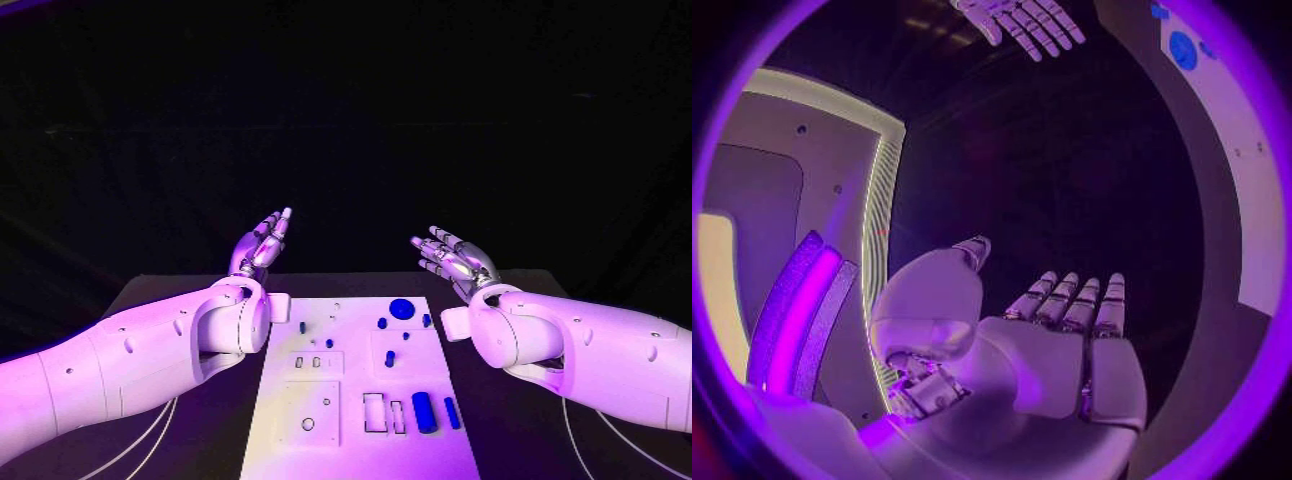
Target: Assemble the parts on the task board
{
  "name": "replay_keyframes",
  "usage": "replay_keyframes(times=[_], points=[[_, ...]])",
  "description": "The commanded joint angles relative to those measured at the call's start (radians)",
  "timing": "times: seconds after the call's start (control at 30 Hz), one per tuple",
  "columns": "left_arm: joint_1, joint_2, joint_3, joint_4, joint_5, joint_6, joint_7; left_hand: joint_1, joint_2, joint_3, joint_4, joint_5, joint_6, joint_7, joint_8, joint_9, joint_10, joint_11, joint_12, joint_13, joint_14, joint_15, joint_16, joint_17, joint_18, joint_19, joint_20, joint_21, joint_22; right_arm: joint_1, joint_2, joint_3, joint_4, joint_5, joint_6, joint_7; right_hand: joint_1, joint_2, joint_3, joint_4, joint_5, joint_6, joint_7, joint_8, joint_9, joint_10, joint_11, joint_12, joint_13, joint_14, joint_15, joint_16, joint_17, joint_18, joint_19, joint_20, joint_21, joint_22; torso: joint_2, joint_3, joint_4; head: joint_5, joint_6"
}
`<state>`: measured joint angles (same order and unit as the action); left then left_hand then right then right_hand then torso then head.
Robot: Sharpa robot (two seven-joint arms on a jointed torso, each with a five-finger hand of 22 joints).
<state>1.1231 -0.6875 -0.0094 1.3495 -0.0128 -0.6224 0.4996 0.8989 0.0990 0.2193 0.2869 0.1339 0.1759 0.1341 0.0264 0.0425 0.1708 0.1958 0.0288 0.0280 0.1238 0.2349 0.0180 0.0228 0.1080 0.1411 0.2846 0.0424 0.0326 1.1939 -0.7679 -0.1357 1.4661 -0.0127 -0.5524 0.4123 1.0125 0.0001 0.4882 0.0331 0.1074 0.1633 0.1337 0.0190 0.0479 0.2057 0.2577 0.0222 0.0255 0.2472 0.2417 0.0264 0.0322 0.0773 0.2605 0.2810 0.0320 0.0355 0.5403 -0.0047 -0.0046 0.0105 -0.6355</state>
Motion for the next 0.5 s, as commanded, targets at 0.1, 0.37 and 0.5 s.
replay_keyframes(times=[0.1, 0.37, 0.5], points=[[0.002, 0.003, 0.000, -0.002, -0.021, 0.072, 0.010, 0.011, -0.001, -0.001, 0.007, 0.003, 0.005, 0.110, 0.003, 0.001, 0.001, 0.007, 0.007, 0.001, 0.001, 0.005, 0.003, 0.001, 0.010, 0.001, 0.007, 0.004, 0.001, 0.032, 0.005, -0.027, -0.025, -0.049, 0.231, -0.080, 0.025, -0.001, 0.013, -0.004, 0.004, 0.011, 0.165, 0.007, 0.002, 0.008, 0.010, 0.005, 0.002, 0.007, 0.012, 0.005, 0.002, 0.016, 0.005, 0.011, 0.005, 0.002, 0.000, -0.0001, -0.0002, 0.000, 0.000], [0.002, -0.020, 0.000, -0.001, -0.029, 0.091, 0.009, 0.011, -0.001, -0.002, 0.007, 0.003, 0.005, 0.110, 0.003, 0.001, 0.001, 0.007, 0.007, 0.001, 0.002, 0.005, 0.004, 0.001, 0.010, 0.001, 0.007, 0.004, 0.001, 0.056, -0.005, -0.039, -0.051, -0.090, 0.235, -0.087, 0.033, -0.002, 0.017, -0.017, 0.003, 0.021, 0.166, 0.010, 0.004, 0.020, 0.012, 0.007, 0.004, 0.018, 0.014, 0.008, 0.004, 0.017, 0.012, 0.012, 0.009, 0.004, 0.000, 0.0007, 0.0018, -0.010, -0.007], [0.002, -0.027, 0.000, 0.004, -0.029, 0.096, 0.006, 0.015, -0.005, -0.001, 0.005, 0.003, 0.008, 0.112, 0.004, 0.002, 0.005, 0.008, 0.008, 0.002, 0.005, 0.008, 0.004, 0.002, 0.008, 0.001, 0.008, 0.005, 0.001, 0.059, -0.004, -0.039, -0.062, -0.157, 0.222, -0.080, 0.059, -0.010, 0.023, -0.046, 0.001, 0.049, 0.166, 0.017, 0.011, 0.057, 0.014, 0.011, 0.007, 0.052, 0.017, 0.014, 0.010, 0.018, 0.031, 0.011, 0.017, 0.008, -0.001, -0.0006, 0.0014, -0.009, -0.011]])
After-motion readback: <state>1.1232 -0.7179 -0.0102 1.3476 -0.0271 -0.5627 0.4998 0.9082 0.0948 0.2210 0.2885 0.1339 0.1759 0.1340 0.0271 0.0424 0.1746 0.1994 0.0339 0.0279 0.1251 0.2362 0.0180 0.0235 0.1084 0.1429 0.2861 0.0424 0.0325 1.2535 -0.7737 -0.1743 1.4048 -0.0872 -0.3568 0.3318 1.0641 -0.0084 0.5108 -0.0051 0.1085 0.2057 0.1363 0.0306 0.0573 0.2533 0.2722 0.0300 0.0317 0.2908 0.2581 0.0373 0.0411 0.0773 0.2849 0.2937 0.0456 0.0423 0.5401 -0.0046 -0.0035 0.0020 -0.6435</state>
